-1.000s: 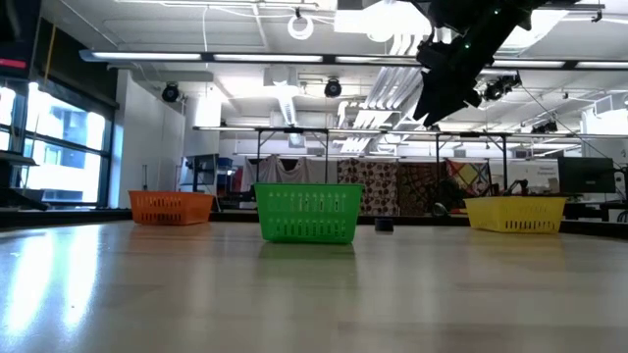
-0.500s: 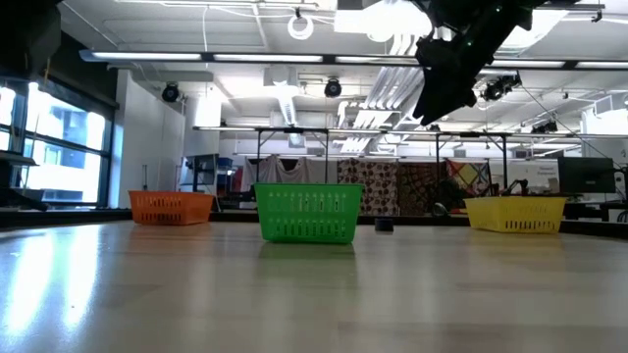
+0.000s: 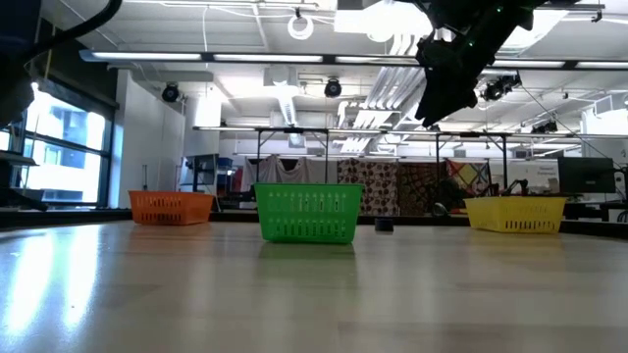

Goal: Sort rubber bands into baskets
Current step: Put the green rubber band into the green bin

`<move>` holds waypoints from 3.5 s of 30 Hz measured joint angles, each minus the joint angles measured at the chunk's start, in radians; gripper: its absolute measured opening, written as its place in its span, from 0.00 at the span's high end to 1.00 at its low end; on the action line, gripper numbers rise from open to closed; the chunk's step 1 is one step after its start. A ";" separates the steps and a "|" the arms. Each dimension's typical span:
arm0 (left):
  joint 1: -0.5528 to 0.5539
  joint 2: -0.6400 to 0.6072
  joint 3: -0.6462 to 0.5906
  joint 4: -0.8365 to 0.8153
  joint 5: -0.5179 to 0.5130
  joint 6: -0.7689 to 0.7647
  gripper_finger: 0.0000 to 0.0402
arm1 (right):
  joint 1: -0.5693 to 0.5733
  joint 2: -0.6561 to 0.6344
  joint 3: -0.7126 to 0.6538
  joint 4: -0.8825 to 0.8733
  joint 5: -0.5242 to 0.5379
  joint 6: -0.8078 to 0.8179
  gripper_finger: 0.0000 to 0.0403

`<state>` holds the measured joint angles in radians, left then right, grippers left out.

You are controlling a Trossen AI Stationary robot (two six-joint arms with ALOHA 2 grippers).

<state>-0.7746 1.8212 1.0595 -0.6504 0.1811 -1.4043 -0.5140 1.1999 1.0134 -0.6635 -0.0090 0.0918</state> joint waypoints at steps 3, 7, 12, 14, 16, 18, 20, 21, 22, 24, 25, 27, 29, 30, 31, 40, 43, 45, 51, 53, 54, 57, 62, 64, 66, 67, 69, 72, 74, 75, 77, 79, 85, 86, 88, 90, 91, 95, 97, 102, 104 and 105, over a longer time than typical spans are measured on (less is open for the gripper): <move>0.001 0.011 0.003 -0.019 0.012 -0.004 0.77 | 0.000 0.000 0.000 0.000 0.000 -0.006 0.53; 0.000 0.011 0.004 -0.033 0.008 0.029 0.81 | 0.000 0.000 0.000 0.001 0.000 -0.006 0.53; -0.001 -0.009 -0.001 -0.059 -0.001 0.085 0.97 | 0.000 0.000 0.000 0.001 0.000 -0.007 0.53; 0.003 -0.029 -0.003 -0.058 -0.003 0.102 0.98 | 0.000 0.000 0.000 0.001 0.000 -0.007 0.53; 0.009 -0.061 -0.001 -0.052 -0.003 0.125 0.99 | 0.000 0.000 0.000 0.001 0.000 -0.013 0.53; 0.021 -0.101 -0.001 -0.053 -0.014 0.138 1.00 | 0.000 0.000 0.000 0.001 0.000 -0.021 0.53; 0.037 -0.149 -0.001 -0.057 -0.042 0.152 1.00 | 0.000 0.000 0.000 0.001 0.000 -0.023 0.53; 0.047 -0.173 -0.001 -0.062 -0.056 0.152 1.00 | 0.000 0.000 0.000 0.002 0.000 -0.025 0.53; 0.057 -0.197 0.000 -0.067 -0.070 0.152 1.00 | 0.000 0.000 0.000 0.002 0.000 -0.027 0.53; 0.077 -0.240 0.000 -0.088 -0.098 0.153 1.00 | 0.000 0.000 0.000 0.002 0.000 -0.030 0.53; 0.090 -0.260 0.000 -0.098 -0.111 0.153 1.00 | 0.000 0.000 0.000 0.002 0.000 -0.030 0.53; 0.111 -0.292 0.000 -0.111 -0.122 0.165 1.00 | 0.000 0.000 0.000 0.002 0.000 -0.034 0.53; 0.128 -0.302 0.000 -0.103 -0.119 0.211 1.00 | 0.000 0.000 0.000 0.002 0.000 -0.041 0.53; 0.134 -0.302 0.000 -0.099 -0.113 0.237 0.99 | 0.000 0.000 0.000 0.002 0.000 -0.041 0.53; 0.136 -0.300 0.000 -0.098 -0.106 0.259 0.98 | 0.000 0.000 0.000 0.001 0.000 -0.041 0.53; 0.086 -0.214 0.000 -0.079 -0.100 0.342 0.78 | 0.000 0.000 0.000 -0.010 -0.003 -0.041 0.53; 0.073 -0.181 0.000 -0.067 -0.103 0.341 0.73 | 0.000 0.000 0.000 -0.010 -0.003 -0.040 0.53; 0.061 -0.156 0.000 -0.048 -0.091 0.342 0.71 | 0.000 0.000 0.000 -0.010 -0.003 -0.040 0.53; 0.021 -0.104 0.000 -0.044 -0.034 0.329 0.71 | 0.000 0.000 0.000 -0.010 -0.003 -0.040 0.53; 0.010 -0.099 0.000 -0.041 -0.033 0.316 0.71 | 0.000 0.000 0.000 -0.010 -0.003 -0.040 0.53; 0.003 -0.097 0.000 -0.043 -0.033 0.309 0.71 | 0.000 0.000 0.000 -0.010 -0.003 -0.040 0.53; -0.013 -0.086 0.000 -0.038 -0.033 0.309 0.71 | 0.000 0.000 0.000 -0.011 -0.003 -0.040 0.53; -0.028 -0.046 0.000 -0.049 -0.028 0.325 0.71 | 0.000 0.000 0.000 -0.011 -0.003 -0.041 0.53; -0.028 -0.028 0.000 -0.053 -0.025 0.333 0.71 | 0.000 0.000 0.000 -0.011 -0.003 -0.042 0.53; -0.025 -0.015 0.000 -0.051 -0.025 0.333 0.73 | 0.000 0.000 0.000 -0.011 -0.003 -0.046 0.53; -0.022 -0.011 0.000 -0.052 -0.024 0.333 0.74 | 0.000 0.000 0.000 -0.011 -0.003 -0.047 0.53; -0.013 -0.010 0.000 -0.051 -0.018 0.333 0.79 | 0.000 0.000 0.000 -0.011 -0.003 -0.047 0.53; -0.001 -0.019 0.000 -0.050 -0.004 0.334 0.87 | 0.000 0.000 0.000 -0.011 -0.003 -0.048 0.53; 0.010 -0.034 0.000 -0.046 0.009 0.334 0.95 | 0.000 0.000 0.000 -0.011 -0.003 -0.048 0.53; 0.015 -0.042 0.000 -0.047 0.017 0.335 0.97 | 0.000 0.000 0.000 -0.011 -0.003 -0.048 0.53; 0.029 -0.062 0.002 -0.046 0.022 0.343 0.99 | 0.000 0.000 0.000 -0.011 -0.003 -0.048 0.53; 0.049 -0.088 0.010 -0.042 0.024 0.359 0.99 | 0.000 0.000 0.000 -0.011 -0.003 -0.048 0.53; 0.126 -0.175 0.014 -0.036 -0.008 0.359 1.00 | 0.000 0.000 0.000 -0.011 -0.003 -0.048 0.53; 0.142 -0.192 0.014 -0.036 -0.015 0.359 1.00 | 0.000 0.000 0.000 -0.012 -0.003 -0.048 0.53; 0.180 -0.221 0.014 -0.033 -0.032 0.353 1.00 | 0.000 0.000 0.000 -0.013 -0.003 -0.048 0.53; 0.230 -0.249 0.014 -0.032 -0.055 0.344 1.00 | 0.000 0.000 0.000 -0.014 -0.003 -0.048 0.53; 0.255 -0.261 0.014 -0.032 -0.065 0.343 1.00 | 0.000 -0.001 0.000 -0.016 -0.003 -0.048 0.53; 0.370 -0.297 0.014 -0.023 -0.116 0.374 1.00 | 0.000 -0.017 0.000 -0.019 -0.003 -0.048 0.53; 0.433 -0.301 0.014 -0.006 -0.134 0.416 1.00 | 0.000 -0.032 0.000 -0.018 -0.003 -0.048 0.53; 0.610 -0.271 0.041 0.069 -0.184 0.492 1.00 | 0.000 -0.079 0.000 -0.013 -0.003 -0.085 0.55; 0.666 -0.243 0.090 0.075 -0.214 0.549 1.00 | 0.000 -0.095 0.000 -0.013 -0.003 -0.096 0.58; 0.690 -0.227 0.125 0.071 -0.230 0.582 1.00 | -0.001 -0.103 -0.001 -0.013 -0.003 -0.100 0.61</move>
<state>-0.0847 1.5946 1.1843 -0.5795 -0.0491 -0.8225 -0.5151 1.0971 1.0127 -0.6768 -0.0122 -0.0079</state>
